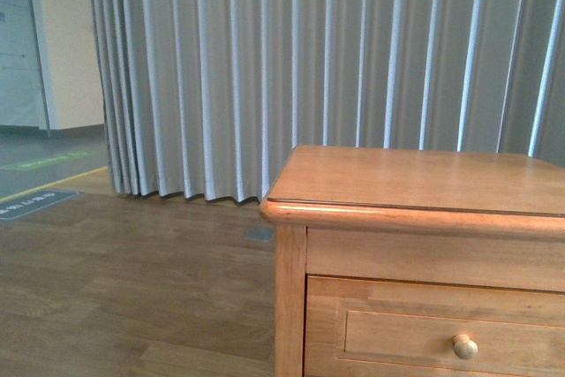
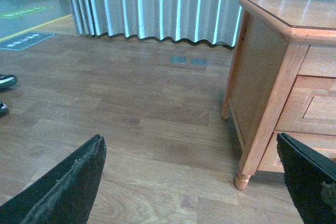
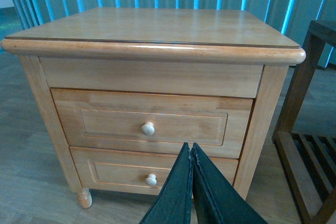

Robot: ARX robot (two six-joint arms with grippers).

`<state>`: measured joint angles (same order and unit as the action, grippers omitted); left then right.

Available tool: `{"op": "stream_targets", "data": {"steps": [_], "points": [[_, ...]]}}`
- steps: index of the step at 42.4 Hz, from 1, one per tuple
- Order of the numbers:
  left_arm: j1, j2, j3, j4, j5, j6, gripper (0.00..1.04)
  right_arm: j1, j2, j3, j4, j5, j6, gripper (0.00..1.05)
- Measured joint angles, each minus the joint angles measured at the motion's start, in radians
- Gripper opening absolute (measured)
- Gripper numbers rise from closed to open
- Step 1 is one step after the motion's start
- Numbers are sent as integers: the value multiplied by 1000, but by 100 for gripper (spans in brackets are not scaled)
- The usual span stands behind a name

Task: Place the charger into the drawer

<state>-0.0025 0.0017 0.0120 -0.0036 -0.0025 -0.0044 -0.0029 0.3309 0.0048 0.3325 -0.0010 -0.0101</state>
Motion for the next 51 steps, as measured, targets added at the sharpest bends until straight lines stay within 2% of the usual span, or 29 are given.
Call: {"op": "stream_targets", "data": {"steps": [22, 25, 27, 44, 46, 51], "points": [[0, 0, 0, 0, 0, 0, 99, 0, -157, 0, -155, 0, 0, 2], [0, 0, 0, 0, 0, 0, 99, 0, -255, 1, -288, -1, 0, 2], [0, 0, 0, 0, 0, 0, 99, 0, -303, 1, -325, 0, 0, 2], [0, 0, 0, 0, 0, 0, 99, 0, -327, 1, -332, 0, 0, 2], [0, 0, 0, 0, 0, 0, 99, 0, -327, 1, -332, 0, 0, 5], [0, 0, 0, 0, 0, 0, 99, 0, -327, 1, -332, 0, 0, 25]]}}
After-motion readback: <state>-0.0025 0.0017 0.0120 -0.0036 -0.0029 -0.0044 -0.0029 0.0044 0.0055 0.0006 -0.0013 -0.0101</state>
